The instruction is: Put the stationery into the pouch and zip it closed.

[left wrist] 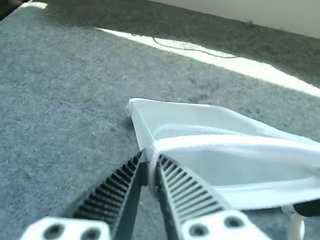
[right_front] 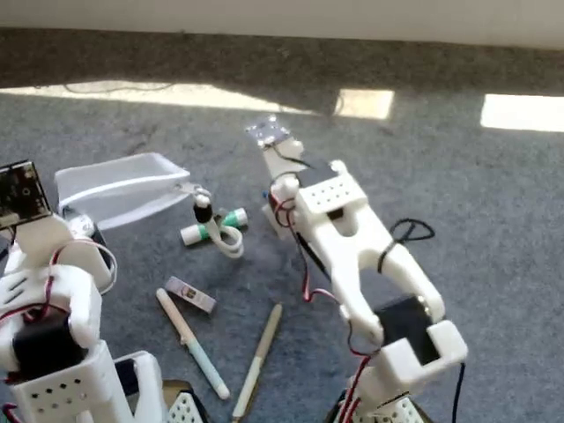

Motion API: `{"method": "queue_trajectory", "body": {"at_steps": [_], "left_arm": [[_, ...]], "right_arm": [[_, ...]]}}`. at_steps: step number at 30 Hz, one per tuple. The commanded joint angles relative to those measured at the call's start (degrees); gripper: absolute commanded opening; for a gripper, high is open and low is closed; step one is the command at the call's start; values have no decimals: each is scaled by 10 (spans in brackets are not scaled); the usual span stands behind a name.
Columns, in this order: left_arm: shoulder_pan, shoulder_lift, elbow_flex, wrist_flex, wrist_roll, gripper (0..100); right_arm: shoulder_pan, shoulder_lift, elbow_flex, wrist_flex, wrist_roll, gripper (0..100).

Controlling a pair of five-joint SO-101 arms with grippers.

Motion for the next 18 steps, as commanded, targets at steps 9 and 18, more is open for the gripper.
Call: {"method": "queue_trajectory", "body": {"at_steps": [9, 18], "left_arm": [[101, 184, -246, 103, 6, 7], [143, 320, -368, 169, 10, 7]], "right_arm": [[55, -311, 121, -32, -35, 5], [55, -537, 173, -30, -131, 5]]}}
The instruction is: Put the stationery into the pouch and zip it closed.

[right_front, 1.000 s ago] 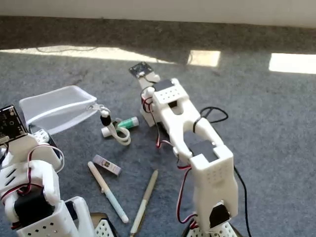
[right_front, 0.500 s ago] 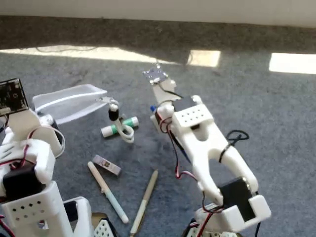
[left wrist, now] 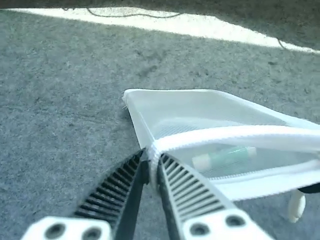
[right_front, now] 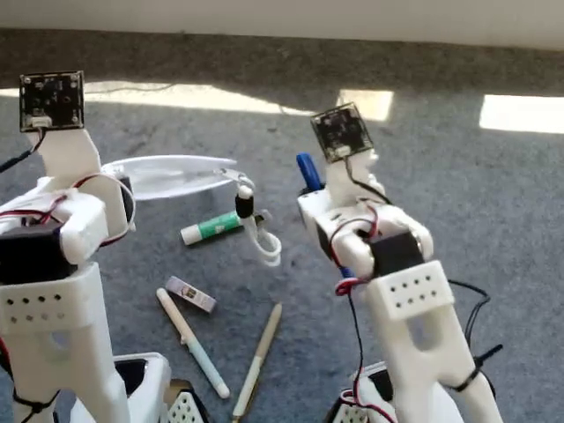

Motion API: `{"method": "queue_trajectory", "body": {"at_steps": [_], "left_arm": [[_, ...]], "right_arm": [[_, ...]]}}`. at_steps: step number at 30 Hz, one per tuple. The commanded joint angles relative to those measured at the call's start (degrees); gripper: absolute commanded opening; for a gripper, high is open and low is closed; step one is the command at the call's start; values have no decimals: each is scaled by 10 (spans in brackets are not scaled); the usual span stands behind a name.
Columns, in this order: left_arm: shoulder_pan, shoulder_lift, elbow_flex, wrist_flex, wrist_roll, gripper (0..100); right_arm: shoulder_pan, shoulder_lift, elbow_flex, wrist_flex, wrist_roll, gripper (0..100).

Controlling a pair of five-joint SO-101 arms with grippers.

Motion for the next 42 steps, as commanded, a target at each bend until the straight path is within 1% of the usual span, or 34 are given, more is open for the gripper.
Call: {"method": "queue_trajectory", "body": {"at_steps": [1, 6, 11, 16, 20, 24, 28, 42], "left_arm": [[12, 43, -44, 4, 8, 7], [12, 69, -44, 3, 34, 7], [12, 69, -45, 3, 35, 7], [12, 70, -43, 3, 36, 7], [12, 69, -43, 4, 36, 7], [12, 69, -42, 4, 36, 7], [11, 69, -41, 4, 36, 7], [11, 68, -36, 3, 36, 7]], "right_arm": [[5, -92, -4, -10, -51, 5], [-42, -161, -4, -42, -66, 5], [-122, -213, -2, -98, -64, 5], [-183, -235, -7, -168, -63, 5], [-241, -236, -7, -262, -62, 5], [-259, -234, -3, -376, -55, 5], [-271, -220, -1, -424, -5, 5], [-287, -46, 0, -613, -5, 5]]}}
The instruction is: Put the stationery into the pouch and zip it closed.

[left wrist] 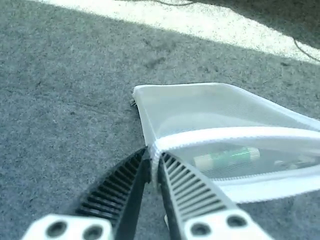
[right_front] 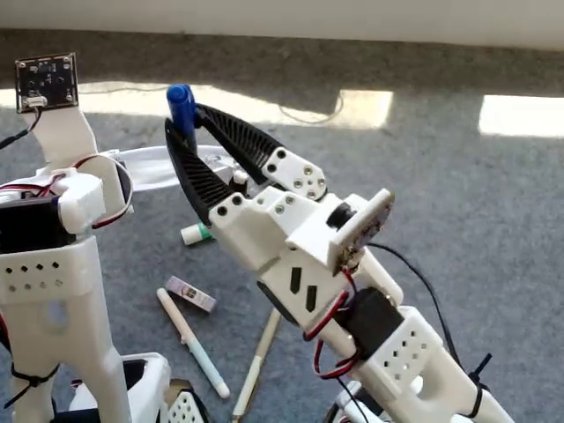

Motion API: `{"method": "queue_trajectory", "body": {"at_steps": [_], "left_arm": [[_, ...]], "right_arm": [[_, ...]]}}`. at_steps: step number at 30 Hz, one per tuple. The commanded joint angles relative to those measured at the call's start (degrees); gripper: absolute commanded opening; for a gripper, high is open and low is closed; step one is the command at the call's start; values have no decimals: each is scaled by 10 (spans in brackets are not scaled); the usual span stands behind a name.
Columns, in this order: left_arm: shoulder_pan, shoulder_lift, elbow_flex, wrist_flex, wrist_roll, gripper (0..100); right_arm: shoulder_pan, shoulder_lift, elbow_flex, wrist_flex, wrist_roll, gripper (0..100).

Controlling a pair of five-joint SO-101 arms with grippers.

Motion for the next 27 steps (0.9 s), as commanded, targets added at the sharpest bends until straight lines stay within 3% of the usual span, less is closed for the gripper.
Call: {"method": "queue_trajectory", "body": {"at_steps": [1, 8, 18, 27], "left_arm": [[9, 7, -9, 1, 4, 7], [9, 7, -9, 1, 4, 7], [9, 7, -9, 1, 4, 7], [9, 7, -9, 1, 4, 7]], "right_arm": [[-11, 30, -4, -43, 7, 5], [-12, 98, 9, -91, 7, 5], [4, 183, 135, -310, 11, 5], [16, 202, 215, -444, 8, 5]]}}
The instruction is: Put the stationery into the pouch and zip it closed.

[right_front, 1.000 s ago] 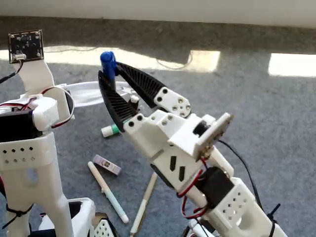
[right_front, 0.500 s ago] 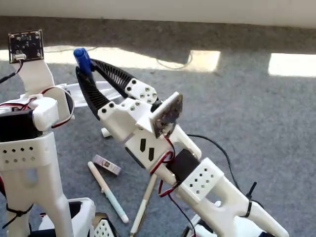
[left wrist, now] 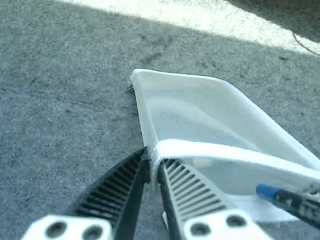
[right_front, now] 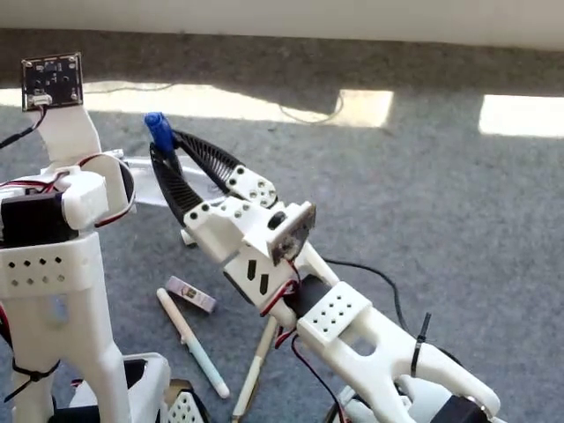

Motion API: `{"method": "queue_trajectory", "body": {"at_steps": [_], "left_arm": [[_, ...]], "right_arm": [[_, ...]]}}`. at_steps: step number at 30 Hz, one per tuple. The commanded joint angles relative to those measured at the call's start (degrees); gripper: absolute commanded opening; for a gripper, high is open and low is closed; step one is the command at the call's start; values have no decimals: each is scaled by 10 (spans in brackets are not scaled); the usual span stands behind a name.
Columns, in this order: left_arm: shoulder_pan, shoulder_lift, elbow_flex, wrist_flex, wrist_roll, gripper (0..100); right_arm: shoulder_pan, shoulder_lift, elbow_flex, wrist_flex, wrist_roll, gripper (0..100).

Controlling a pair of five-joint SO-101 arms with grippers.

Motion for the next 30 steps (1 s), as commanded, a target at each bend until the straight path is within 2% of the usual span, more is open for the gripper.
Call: {"method": "queue_trajectory", "body": {"at_steps": [1, 4, 10, 28, 30], "left_arm": [[9, 0, -10, 1, 4, 7], [9, 0, -10, 1, 4, 7], [-14, 0, -10, 1, 4, 7], [-15, 0, -9, 1, 4, 7], [-15, 0, -9, 1, 4, 7]], "right_arm": [[11, 2, 15, -58, 5, 5], [11, 7, 22, -94, 6, 5], [12, 9, 51, -97, 4, 5], [14, 7, 135, -94, 6, 7], [14, 3, 133, -63, 6, 12]]}}
